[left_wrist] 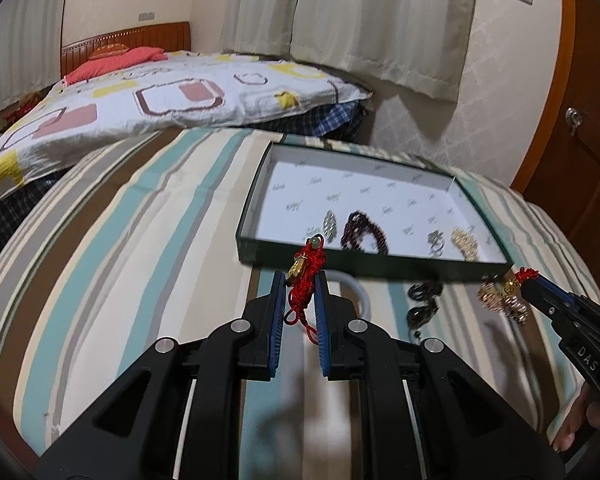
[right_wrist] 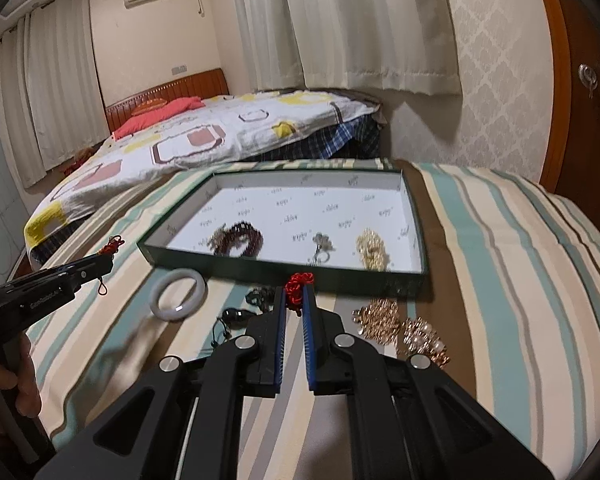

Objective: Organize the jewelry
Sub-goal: 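Carry the tassel pendant and red charm over the green box with both tools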

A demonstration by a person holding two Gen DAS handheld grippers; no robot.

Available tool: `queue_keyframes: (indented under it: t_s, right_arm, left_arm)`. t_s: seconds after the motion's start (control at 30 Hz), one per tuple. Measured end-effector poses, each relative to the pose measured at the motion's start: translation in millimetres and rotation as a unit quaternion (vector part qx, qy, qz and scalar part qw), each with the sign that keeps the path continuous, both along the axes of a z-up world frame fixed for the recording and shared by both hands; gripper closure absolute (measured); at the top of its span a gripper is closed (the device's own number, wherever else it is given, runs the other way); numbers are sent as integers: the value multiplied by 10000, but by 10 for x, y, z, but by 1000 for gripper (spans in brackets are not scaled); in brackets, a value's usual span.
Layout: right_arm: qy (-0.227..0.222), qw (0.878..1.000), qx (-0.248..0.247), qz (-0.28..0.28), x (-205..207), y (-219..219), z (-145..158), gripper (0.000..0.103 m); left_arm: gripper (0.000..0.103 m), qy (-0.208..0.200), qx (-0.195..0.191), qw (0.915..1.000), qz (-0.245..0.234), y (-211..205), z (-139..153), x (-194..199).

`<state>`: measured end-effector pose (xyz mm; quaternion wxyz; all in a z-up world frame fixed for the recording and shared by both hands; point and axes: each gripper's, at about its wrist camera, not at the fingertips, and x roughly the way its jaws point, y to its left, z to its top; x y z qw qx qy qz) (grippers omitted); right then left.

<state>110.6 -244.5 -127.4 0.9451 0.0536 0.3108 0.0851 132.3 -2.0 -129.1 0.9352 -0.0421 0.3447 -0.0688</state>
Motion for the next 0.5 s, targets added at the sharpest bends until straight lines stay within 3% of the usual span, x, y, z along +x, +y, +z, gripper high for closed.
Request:
queue_keyframes:
  t_s: [0.5]
  right_arm:
    - [-582, 9982, -111, -59, 189, -66, 391, 94]
  left_arm:
    - [88, -386, -136, 9990, -152, -159, 349, 240]
